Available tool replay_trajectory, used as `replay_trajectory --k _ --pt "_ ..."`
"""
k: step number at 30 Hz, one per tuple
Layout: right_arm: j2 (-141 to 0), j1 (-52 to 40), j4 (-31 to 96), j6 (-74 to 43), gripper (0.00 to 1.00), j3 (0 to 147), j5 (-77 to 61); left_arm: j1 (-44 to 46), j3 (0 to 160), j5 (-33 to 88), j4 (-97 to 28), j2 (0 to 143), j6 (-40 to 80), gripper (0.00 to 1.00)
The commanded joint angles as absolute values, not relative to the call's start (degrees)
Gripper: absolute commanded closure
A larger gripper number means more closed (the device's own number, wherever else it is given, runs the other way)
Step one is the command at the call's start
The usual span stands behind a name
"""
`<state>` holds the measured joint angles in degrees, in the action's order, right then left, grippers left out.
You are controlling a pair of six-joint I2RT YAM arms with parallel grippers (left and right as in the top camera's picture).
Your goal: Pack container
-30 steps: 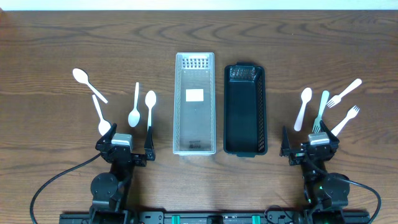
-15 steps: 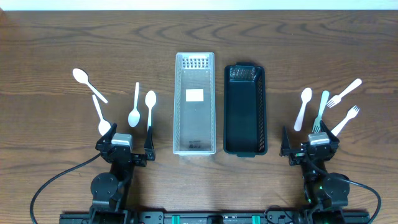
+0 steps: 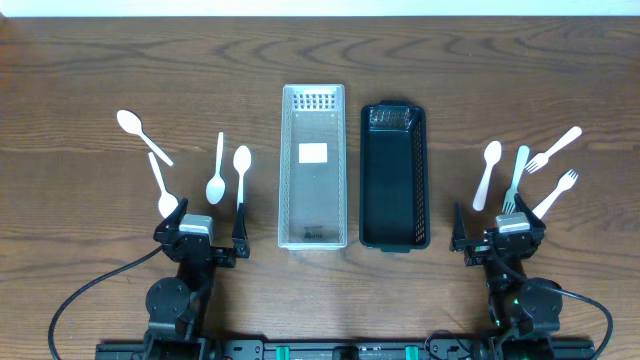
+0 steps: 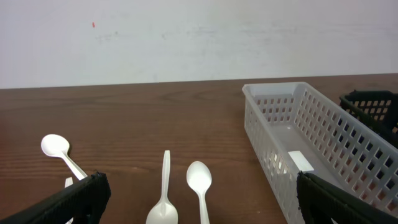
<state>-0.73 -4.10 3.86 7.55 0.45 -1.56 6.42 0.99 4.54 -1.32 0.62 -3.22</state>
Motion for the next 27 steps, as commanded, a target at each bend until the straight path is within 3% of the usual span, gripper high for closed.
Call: replay_trajectory --k 1,12,16,18,21,24,27 --pt "-0.38 -4.58 4.05 6.70 0.01 0.32 -1.96 6.07 0.23 6.44 -3.55 0.27 -2.96 0.02" --pt "-0.38 -4.58 3.92 6.46 0.01 0.32 -3.51 6.07 0.23 6.46 -3.16 0.27 -2.96 0.02" --pt "-0.38 -4.56 3.42 -6.44 0.01 0.32 -3.33 6.07 0.23 6.42 -3.11 0.67 -2.68 0.02" --pt "-0.36 -4.58 1.32 -17.32 0.01 0.43 -4.21 6.09 1.02 6.76 -0.08 0.93 4.67 0.02" --pt "-0.38 -4.58 -8.73 -28.62 0.01 0.95 -4.97 6.09 6.85 7.35 1.37 1.41 12.40 0.02" --pt "-0.62 -4.56 -26.57 -31.24 0.01 1.89 -1.74 6.09 15.57 7.29 1.30 4.38 9.23 0.02" --pt "-2.22 -4.45 -30.22 -30.39 0.01 6.17 1.69 6.07 24.80 7.14 -0.08 11.90 3.92 0.02"
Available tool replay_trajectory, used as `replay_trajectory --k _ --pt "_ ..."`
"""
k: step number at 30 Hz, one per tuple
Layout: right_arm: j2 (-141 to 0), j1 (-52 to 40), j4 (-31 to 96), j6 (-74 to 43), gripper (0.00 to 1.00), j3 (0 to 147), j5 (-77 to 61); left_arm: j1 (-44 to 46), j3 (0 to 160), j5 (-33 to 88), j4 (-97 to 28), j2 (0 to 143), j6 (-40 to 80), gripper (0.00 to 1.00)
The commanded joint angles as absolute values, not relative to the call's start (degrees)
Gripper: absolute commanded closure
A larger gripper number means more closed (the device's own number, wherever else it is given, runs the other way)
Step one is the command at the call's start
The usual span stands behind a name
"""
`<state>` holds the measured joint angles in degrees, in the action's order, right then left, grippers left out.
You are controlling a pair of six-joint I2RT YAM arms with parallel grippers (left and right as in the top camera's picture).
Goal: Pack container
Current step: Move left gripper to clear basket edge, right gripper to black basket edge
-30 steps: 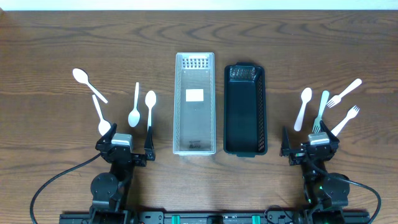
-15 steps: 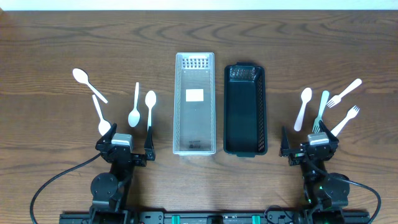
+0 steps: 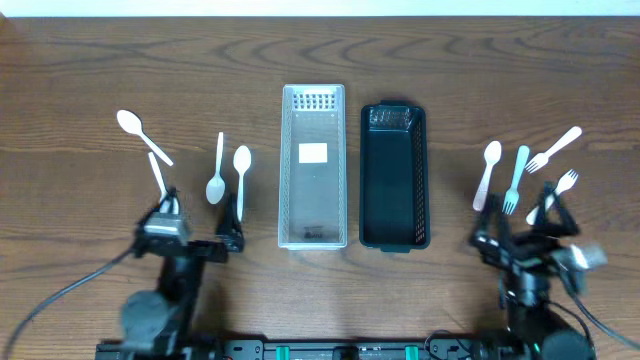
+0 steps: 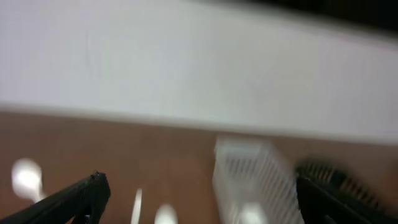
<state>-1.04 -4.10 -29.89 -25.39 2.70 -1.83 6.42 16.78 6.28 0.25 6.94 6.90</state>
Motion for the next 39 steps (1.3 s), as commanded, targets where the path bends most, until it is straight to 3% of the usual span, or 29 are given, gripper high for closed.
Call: replay_trajectory --k 1,9,18,24,31,34,39 --pt "-3.16 -4.47 -28.67 -28.93 0.01 8.05 1.26 6.07 27.31 7.07 -0.69 14.96 3.03 0.02" --pt "-24.29 -4.47 -6.98 -11.84 0.01 28.69 -4.86 6.07 48.21 7.09 -9.78 46.59 3.01 0.02" --pt "-55.31 -4.47 9.98 -4.54 0.01 47.90 -7.77 6.09 62.08 7.09 -21.08 73.45 -0.40 0.02" --pt "-74.30 -4.38 28.42 -0.56 0.01 59.37 -7.73 6.07 62.76 7.09 -23.81 81.38 -0.38 0.02" --pt "-84.99 -4.36 30.59 -0.78 0.01 60.23 -8.01 6.07 62.76 8.75 -24.82 85.78 -0.25 0.02" --pt "-86.32 -4.36 30.61 -0.75 0.12 60.23 -7.97 6.09 62.76 8.75 -25.04 87.35 -0.21 0.01" --pt "-87.70 -4.36 30.87 -0.78 0.30 60.20 -7.55 6.09 62.70 8.75 -26.81 90.78 -0.19 0.17"
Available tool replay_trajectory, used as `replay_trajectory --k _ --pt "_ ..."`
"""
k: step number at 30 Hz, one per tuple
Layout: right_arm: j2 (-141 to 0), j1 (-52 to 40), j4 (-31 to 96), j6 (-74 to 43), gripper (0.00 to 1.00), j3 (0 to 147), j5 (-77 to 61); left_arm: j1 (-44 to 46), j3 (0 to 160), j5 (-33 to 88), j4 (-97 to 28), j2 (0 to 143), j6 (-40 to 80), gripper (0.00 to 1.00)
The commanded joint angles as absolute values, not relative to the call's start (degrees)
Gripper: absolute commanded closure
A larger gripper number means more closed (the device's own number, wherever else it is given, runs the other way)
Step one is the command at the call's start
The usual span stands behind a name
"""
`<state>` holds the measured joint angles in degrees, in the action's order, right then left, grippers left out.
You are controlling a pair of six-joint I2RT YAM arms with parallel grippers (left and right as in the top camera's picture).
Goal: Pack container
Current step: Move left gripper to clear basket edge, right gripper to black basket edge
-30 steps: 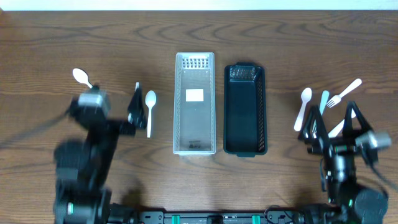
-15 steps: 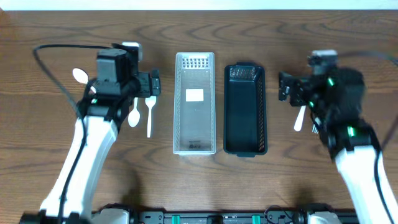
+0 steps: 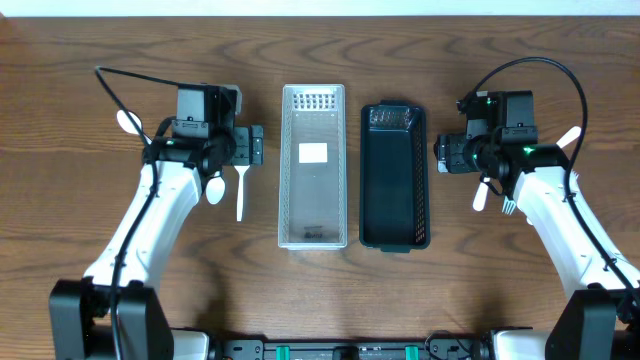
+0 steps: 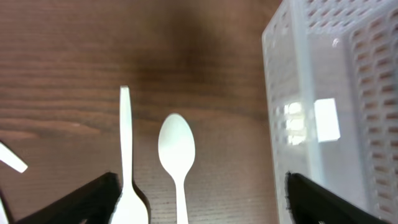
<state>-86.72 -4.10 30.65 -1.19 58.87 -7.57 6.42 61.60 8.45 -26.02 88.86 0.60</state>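
A clear white basket [image 3: 284,170] and a black basket [image 3: 363,180] stand side by side mid-table. My left gripper [image 3: 232,150] hangs open over two white spoons [image 3: 216,188] [image 3: 240,195] just left of the clear basket. In the left wrist view that gripper [image 4: 200,193] stands wide open and empty, above one spoon [image 4: 176,149], the other spoon's handle [image 4: 125,137] and the basket wall [image 4: 323,74]. My right gripper [image 3: 465,155] hovers open between the black basket and a white spoon [image 3: 480,195].
Another spoon [image 3: 128,122] lies far left, partly under the left arm. On the right, a fork [image 3: 508,205] lies beside the spoon, and a second fork [image 3: 572,135] pokes out past the right arm. Cables loop above both arms.
Both arms were low by the table's front edge, just lifting. Now they reach out over the table, the left above the spoons, the right beside the black basket. No utensil has moved.
Both arms first sat folded at the front edge with grippers open, the left wrist camera facing the far wall. Then they were rising, the wrist view blurred. Now each gripper hangs open over its side's utensils, and both baskets hold nothing.
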Motion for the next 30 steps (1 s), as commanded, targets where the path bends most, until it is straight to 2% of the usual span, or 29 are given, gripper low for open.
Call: replay_trajectory --k 1,4,6,8,9,11,13,15,18,20,22,30 --pt "-87.90 -4.36 31.07 -0.78 0.34 60.20 -7.22 6.09 62.70 8.78 -27.03 91.29 -0.19 0.20" --pt "-88.62 -4.36 32.10 -0.78 0.39 60.18 -6.37 6.09 62.70 8.80 -28.14 93.41 -0.16 0.27" --pt "-89.41 -4.36 32.84 -0.78 0.46 60.16 -6.20 6.09 62.65 8.82 -28.88 94.59 -0.16 0.32" --pt "-90.28 -4.36 33.01 -0.78 0.48 60.10 -6.22 6.15 62.59 8.84 -29.28 95.37 -0.14 0.37" --pt "-90.94 -4.38 33.04 -0.78 0.54 60.10 -6.22 6.20 62.59 8.84 -29.52 95.77 -0.14 0.41" --pt "-91.96 -4.38 33.06 -0.80 0.65 60.07 -6.24 6.39 62.59 8.84 -29.78 96.18 -0.14 0.52" --pt "-92.86 -4.51 33.06 -0.86 0.69 60.07 -6.26 6.63 62.57 8.84 -30.00 96.25 -0.14 0.59" --pt "-93.54 -4.69 33.04 -1.72 0.78 60.07 -6.26 7.01 62.57 8.82 -30.26 96.23 -0.16 0.73" --pt "-94.08 -4.95 33.04 -1.89 0.79 60.07 -6.28 7.20 62.52 8.84 -30.70 96.25 -0.03 0.81" --pt "-94.15 -5.28 33.06 -2.61 0.86 60.05 -6.28 7.22 62.48 8.84 -30.83 96.25 1.32 0.94" --pt "-94.13 -5.74 33.12 -2.74 0.94 60.05 -6.48 7.40 62.46 8.86 -30.85 96.23 2.46 0.94" --pt "-94.13 -8.05 33.23 -2.76 0.96 60.05 -6.52 9.87 62.43 8.86 -30.83 96.25 2.44 0.94"
